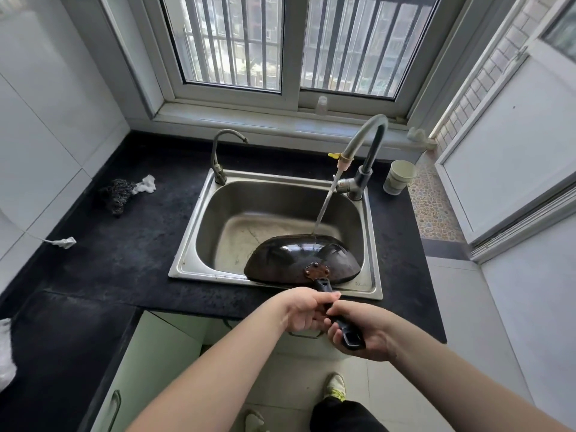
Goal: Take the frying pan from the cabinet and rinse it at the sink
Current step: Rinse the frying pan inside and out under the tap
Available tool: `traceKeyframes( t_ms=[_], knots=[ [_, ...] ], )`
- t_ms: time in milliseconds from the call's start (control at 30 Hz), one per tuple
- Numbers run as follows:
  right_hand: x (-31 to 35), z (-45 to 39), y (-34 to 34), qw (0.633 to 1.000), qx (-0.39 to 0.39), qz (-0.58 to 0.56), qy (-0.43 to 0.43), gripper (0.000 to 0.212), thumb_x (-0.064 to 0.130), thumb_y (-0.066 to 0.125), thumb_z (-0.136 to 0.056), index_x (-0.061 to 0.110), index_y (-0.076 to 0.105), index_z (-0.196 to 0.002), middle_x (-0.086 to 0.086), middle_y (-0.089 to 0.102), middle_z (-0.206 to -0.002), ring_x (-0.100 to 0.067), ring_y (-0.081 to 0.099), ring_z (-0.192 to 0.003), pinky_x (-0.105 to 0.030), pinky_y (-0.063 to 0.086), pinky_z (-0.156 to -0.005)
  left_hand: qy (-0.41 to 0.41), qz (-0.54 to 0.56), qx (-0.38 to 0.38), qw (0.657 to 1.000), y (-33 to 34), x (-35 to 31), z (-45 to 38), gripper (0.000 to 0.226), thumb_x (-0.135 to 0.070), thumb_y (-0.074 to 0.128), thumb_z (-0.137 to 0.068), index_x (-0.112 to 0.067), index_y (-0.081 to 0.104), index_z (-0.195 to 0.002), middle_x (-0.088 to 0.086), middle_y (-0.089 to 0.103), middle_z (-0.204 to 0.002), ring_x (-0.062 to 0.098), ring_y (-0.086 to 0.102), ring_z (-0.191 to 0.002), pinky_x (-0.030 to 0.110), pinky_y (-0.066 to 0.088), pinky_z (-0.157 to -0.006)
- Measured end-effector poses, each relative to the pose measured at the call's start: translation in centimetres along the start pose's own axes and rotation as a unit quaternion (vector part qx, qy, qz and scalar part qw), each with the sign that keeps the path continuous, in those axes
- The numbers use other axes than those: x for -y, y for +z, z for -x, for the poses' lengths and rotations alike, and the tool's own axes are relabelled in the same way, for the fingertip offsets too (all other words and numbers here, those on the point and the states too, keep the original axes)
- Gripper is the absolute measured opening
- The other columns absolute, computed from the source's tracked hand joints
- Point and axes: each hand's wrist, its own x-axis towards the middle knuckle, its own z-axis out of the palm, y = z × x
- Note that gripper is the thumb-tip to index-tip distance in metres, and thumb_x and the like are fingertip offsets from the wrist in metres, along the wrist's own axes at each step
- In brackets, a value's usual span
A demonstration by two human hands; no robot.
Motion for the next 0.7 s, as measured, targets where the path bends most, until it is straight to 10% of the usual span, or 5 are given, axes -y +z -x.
traceKeyframes(
  t_ms=[300, 433, 700],
  knots=[
    [-4.6, -3.1, 1.4, 0.989, -0.094, 0.047, -0.105, 0.016, 0.009, 0.059, -0.092, 0.013, 0.05, -0.08, 0.0, 0.044, -0.052, -0.003, 0.039, -0.032, -0.012, 0.031, -0.029, -0.062, 0.052, -0.035, 0.996, 0.1, 1.8, -0.2, 0.027, -0.022, 0.044, -0.099, -0.012, 0.063, -0.083, -0.001, 0.069, -0.084, 0.011, 0.059, -0.061, 0.019, 0.045, -0.052],
    [-6.6, -3.7, 1.6, 0.98, -0.096, 0.08, -0.156, 0.011, 0.005, 0.056, -0.092, 0.01, 0.05, -0.084, -0.001, 0.043, -0.054, -0.004, 0.039, -0.035, -0.014, 0.031, -0.031, -0.049, 0.181, -0.048, 0.981, 0.2, 2.7, -0.2, 0.02, -0.016, 0.043, -0.098, -0.004, 0.054, -0.087, 0.014, 0.073, -0.074, 0.024, 0.068, -0.077, 0.033, 0.054, -0.077],
    [-9.2, -3.3, 1.0, 0.934, -0.163, 0.207, -0.241, 0.01, 0.006, 0.052, -0.085, 0.009, 0.05, -0.076, -0.003, 0.048, -0.054, -0.012, 0.042, -0.041, -0.023, 0.037, -0.04, -0.022, 0.214, -0.055, 0.975, 1.2, 4.2, -0.6, 0.028, -0.018, 0.054, -0.093, -0.012, 0.048, -0.067, 0.001, 0.053, -0.055, 0.018, 0.053, -0.057, 0.026, 0.048, -0.061]
  ],
)
